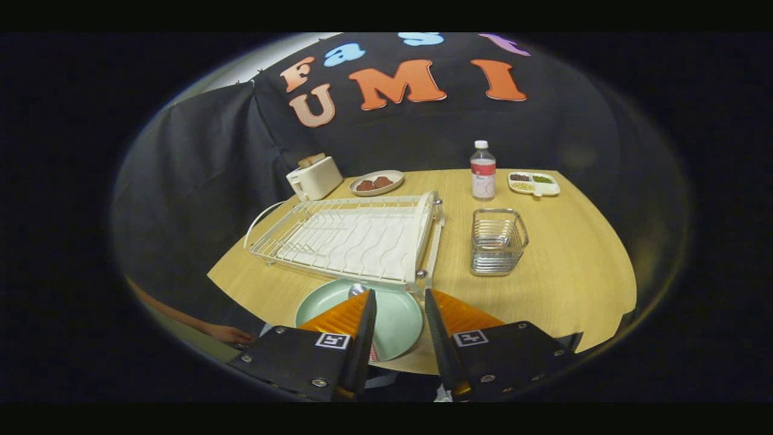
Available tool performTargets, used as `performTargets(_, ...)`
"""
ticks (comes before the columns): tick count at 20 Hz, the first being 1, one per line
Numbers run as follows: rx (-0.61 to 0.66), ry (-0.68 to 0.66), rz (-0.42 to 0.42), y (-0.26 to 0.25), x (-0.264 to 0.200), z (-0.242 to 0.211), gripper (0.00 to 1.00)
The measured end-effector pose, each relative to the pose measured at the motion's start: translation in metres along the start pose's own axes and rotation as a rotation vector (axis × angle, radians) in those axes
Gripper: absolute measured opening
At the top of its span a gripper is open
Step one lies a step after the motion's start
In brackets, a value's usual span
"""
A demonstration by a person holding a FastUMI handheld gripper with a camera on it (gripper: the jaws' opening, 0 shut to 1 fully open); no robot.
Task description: Take the plate from the dish rack, then take the spoon from the basket and place it into the plate.
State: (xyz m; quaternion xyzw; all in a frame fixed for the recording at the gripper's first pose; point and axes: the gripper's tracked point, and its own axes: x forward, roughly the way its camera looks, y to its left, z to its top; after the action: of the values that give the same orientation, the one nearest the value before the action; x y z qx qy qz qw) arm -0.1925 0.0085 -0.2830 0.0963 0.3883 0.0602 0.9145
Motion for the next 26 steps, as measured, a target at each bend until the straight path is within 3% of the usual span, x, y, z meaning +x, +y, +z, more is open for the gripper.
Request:
performTargets(11,-0.030,-0.322,-0.110,-0.024,-0.045,0.136,0.59)
performTargets(14,-0.033,-0.406,-0.133,-0.026,-0.057,0.162,0.70)
performTargets(17,-0.047,-0.461,-0.156,-0.028,-0.063,0.178,0.87)
performTargets(26,-0.037,-0.496,-0.185,-0.033,-0.065,0.186,0.93)
